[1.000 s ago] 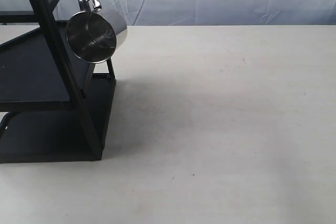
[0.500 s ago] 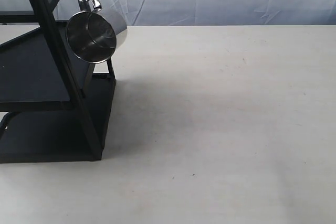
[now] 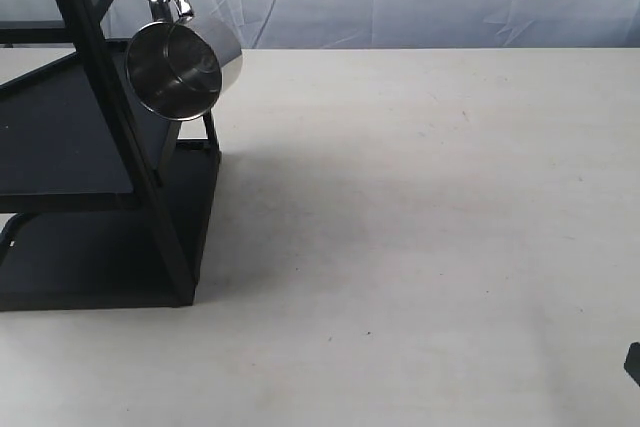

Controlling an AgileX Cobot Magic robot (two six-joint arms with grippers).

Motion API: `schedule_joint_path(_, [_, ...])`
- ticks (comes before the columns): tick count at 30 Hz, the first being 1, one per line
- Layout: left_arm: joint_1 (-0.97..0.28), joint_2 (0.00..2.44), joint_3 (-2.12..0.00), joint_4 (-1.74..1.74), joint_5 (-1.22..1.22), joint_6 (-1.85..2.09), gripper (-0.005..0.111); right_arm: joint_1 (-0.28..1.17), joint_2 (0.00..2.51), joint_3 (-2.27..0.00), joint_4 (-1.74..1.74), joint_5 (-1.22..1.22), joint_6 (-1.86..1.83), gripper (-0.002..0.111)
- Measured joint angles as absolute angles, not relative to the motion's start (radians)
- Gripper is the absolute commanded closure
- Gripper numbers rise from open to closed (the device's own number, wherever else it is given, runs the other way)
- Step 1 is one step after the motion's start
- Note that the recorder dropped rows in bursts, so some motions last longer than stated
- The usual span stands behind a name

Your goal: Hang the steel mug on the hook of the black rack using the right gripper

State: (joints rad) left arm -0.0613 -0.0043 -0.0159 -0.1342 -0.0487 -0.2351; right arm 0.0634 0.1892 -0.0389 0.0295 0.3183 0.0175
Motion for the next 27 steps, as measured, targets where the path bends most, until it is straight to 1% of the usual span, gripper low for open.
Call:
schedule_joint_path(11, [-0.061,-0.004,-0.016,-0.134,-0.049,-0.235,0.107,0.063,0.189,-0.004,0.064,0.269,0.015,0.109])
schedule_joint_path(27, [-0.061,-0.004,-0.016,-0.134,-0.049,-0.235,0.107,0.063,0.189,-0.002,0.166,0.281,0.015,0.109])
